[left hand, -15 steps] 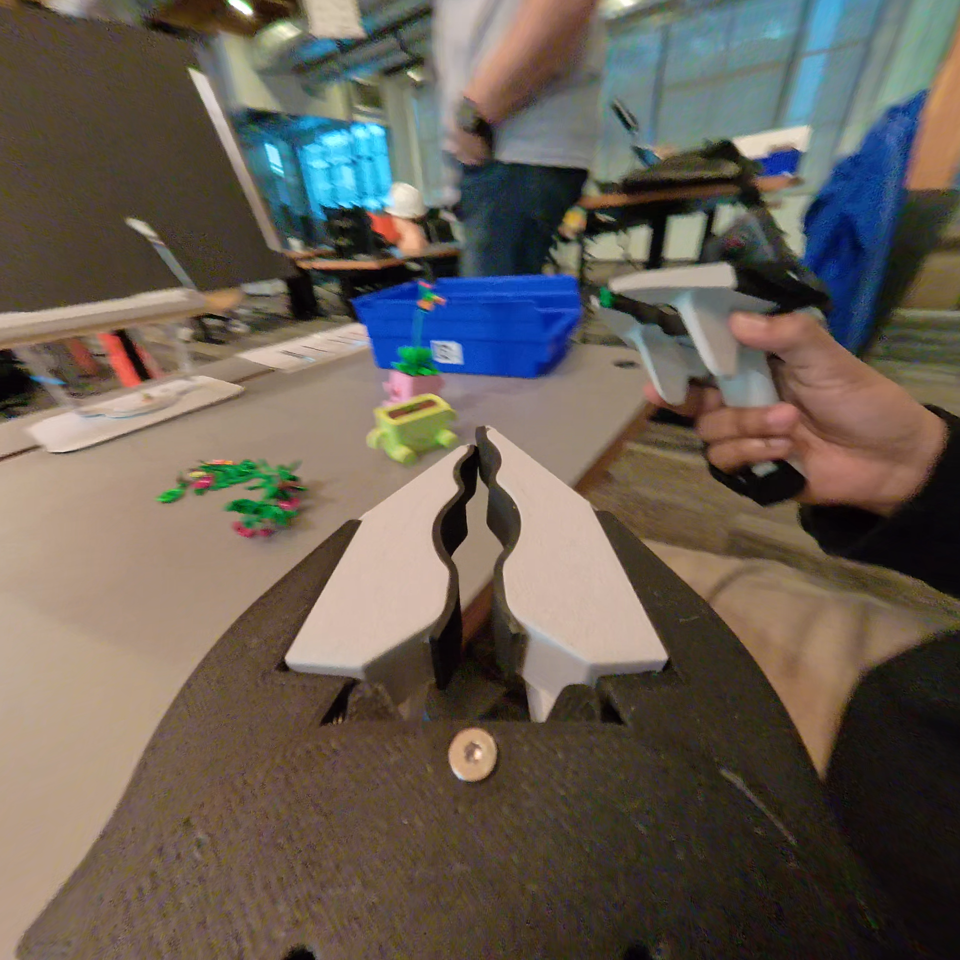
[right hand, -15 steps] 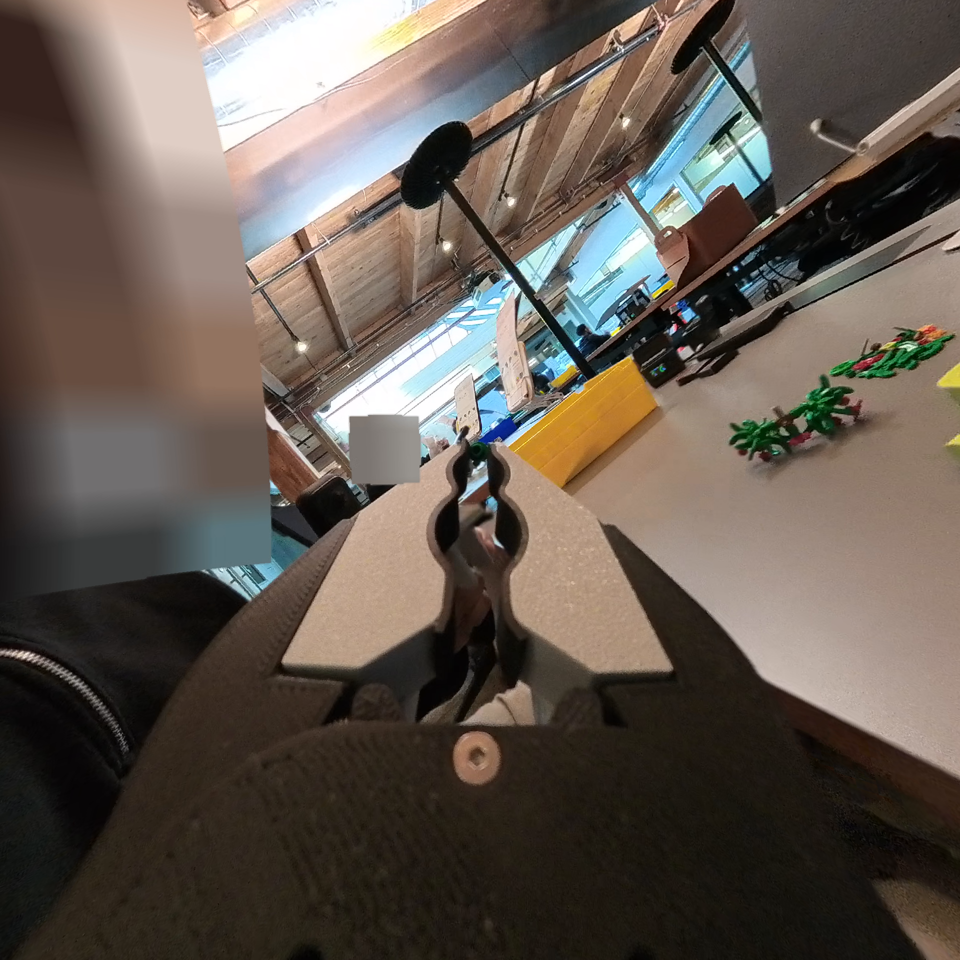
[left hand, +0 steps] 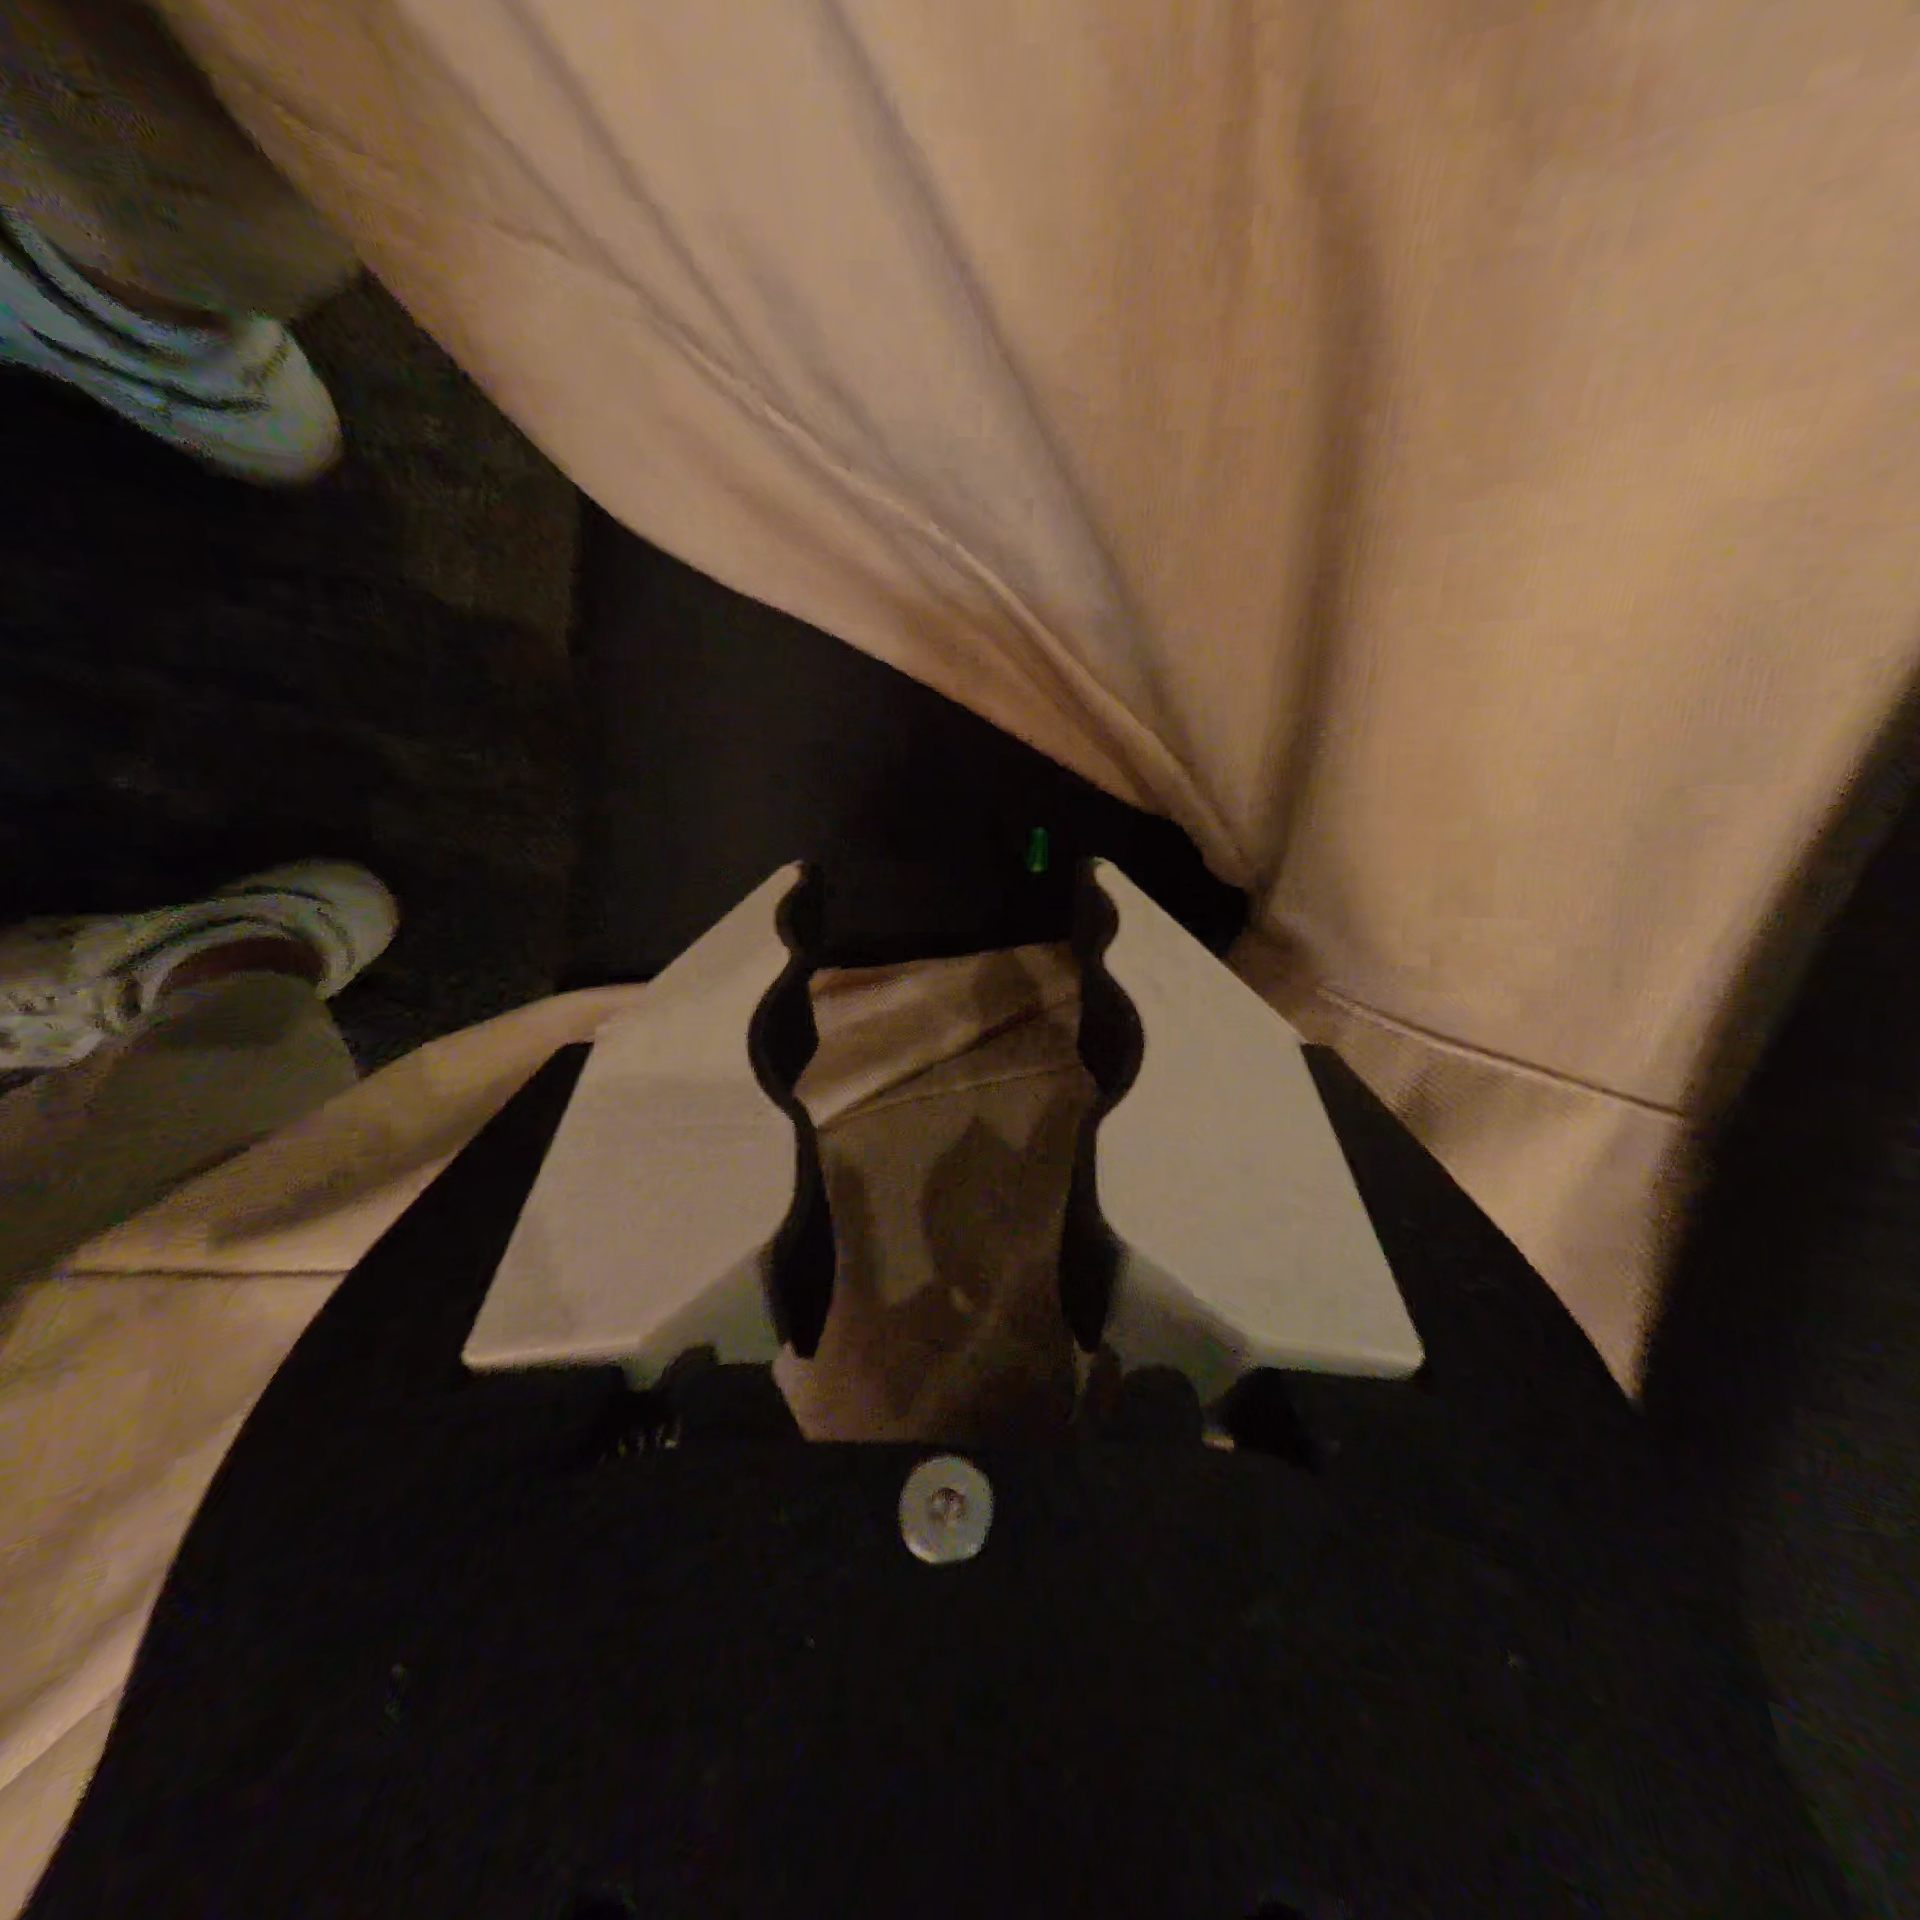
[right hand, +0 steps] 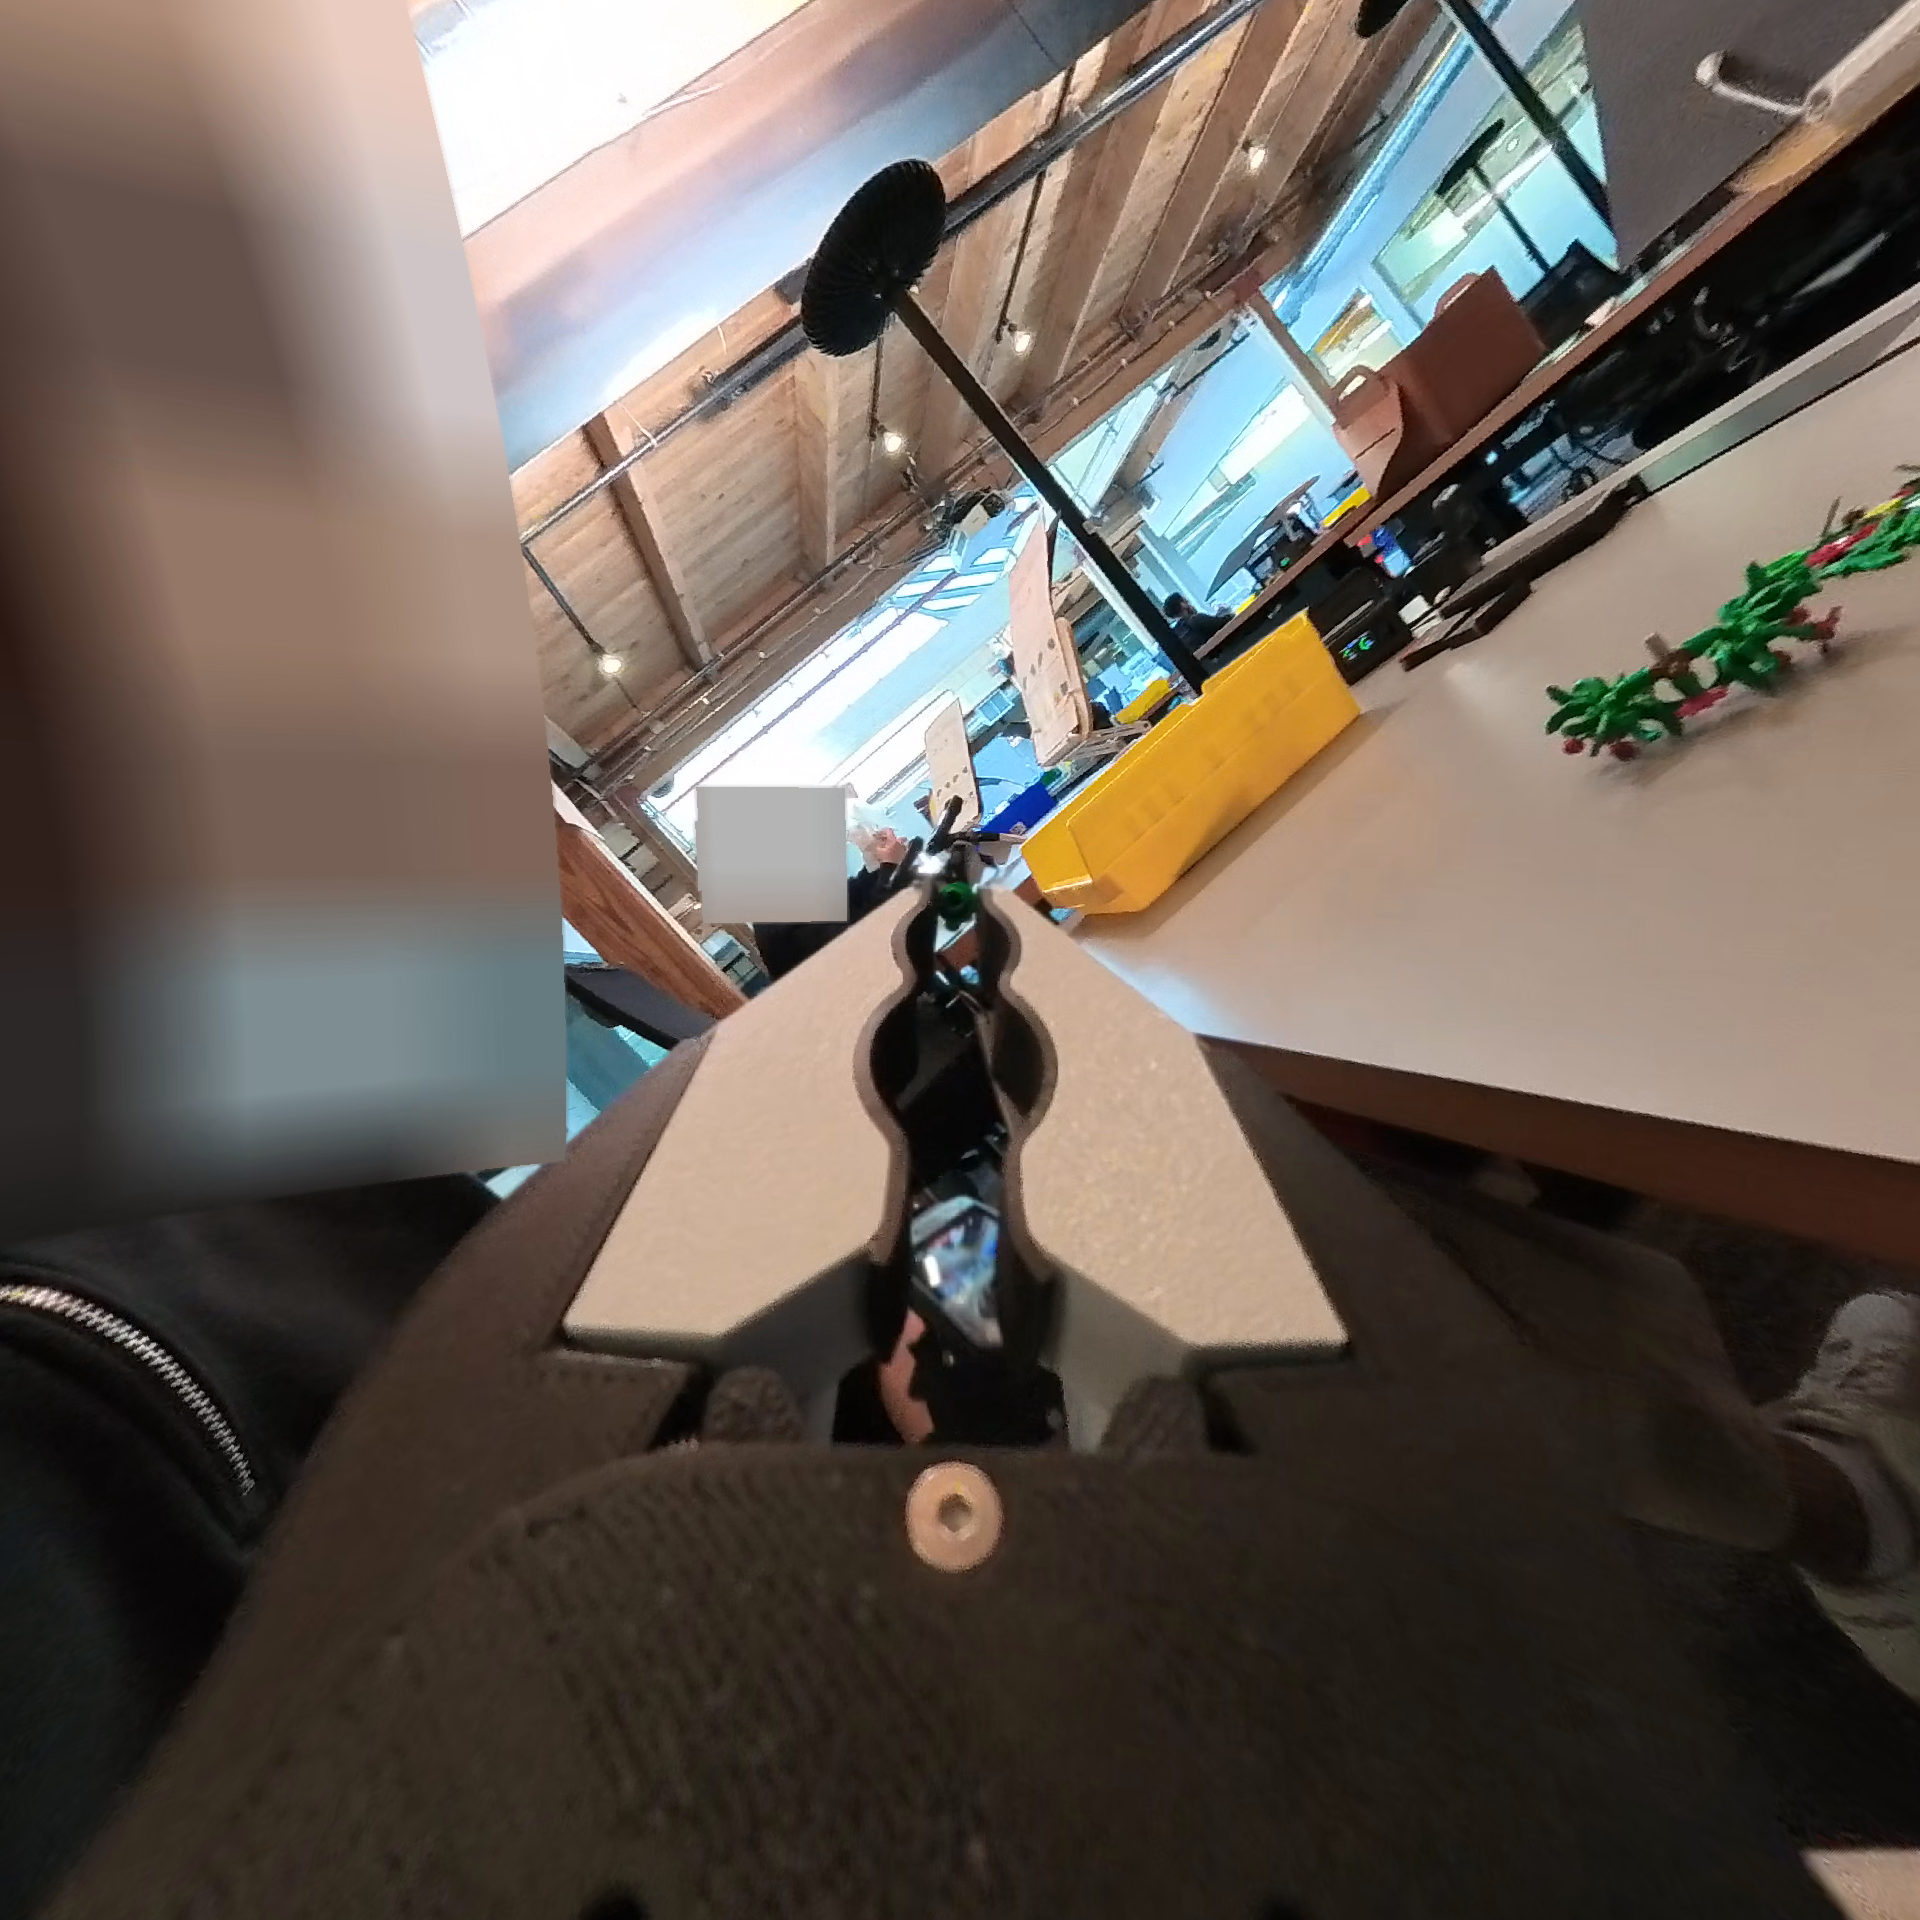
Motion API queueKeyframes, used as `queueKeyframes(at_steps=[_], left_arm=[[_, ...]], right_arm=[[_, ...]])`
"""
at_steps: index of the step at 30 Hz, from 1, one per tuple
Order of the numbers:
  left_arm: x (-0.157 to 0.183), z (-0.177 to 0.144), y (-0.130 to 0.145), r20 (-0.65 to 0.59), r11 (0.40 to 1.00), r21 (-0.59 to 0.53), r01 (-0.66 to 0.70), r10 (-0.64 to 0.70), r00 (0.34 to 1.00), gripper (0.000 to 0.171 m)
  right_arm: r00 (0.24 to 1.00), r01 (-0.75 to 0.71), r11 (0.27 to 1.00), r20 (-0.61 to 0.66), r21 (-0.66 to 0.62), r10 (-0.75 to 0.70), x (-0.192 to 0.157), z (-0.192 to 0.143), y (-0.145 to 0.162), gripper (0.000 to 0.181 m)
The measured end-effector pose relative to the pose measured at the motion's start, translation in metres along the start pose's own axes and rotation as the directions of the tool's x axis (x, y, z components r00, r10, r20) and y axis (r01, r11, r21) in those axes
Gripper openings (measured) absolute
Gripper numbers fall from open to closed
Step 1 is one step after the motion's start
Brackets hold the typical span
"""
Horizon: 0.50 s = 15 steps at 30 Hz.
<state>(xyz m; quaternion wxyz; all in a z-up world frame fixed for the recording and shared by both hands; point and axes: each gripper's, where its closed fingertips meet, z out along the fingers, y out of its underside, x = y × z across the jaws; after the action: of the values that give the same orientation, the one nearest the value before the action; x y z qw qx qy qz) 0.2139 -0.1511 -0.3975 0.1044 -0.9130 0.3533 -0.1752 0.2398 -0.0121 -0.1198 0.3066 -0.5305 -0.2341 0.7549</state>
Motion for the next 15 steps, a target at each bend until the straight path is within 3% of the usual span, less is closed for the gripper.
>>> queueKeyframes(at_steps=[2, 6, 8, 15], left_arm=[[0.005, 0.012, 0.01, 0.004, 0.997, -0.077, -0.013, 0.013, 1.0, 0.048], [0.015, 0.022, 0.009, -0.116, 0.995, -0.099, 0.025, -0.037, 0.993, 0.047], [0.022, 0.031, 0.015, -0.149, 0.986, -0.167, -0.012, -0.013, 0.989, 0.046], [0.028, 0.055, 0.023, -0.122, 0.939, -0.303, -0.161, 0.13, 0.984, 0.003]], right_arm=[[1.0, -0.01, 1.0, 0.007, -0.005, 0.01, 0.001, 0.0, 0.002, 0.005], [1.0, -0.005, 1.0, 0.021, 0.018, 0.005, -0.002, -0.004, -0.009, 0.004], [1.0, 0.007, 0.999, 0.022, 0.031, -0.008, -0.004, -0.007, -0.015, 0.004], [0.998, 0.038, 0.996, 0.046, 0.076, -0.042, -0.018, -0.014, -0.034, 0.005]])
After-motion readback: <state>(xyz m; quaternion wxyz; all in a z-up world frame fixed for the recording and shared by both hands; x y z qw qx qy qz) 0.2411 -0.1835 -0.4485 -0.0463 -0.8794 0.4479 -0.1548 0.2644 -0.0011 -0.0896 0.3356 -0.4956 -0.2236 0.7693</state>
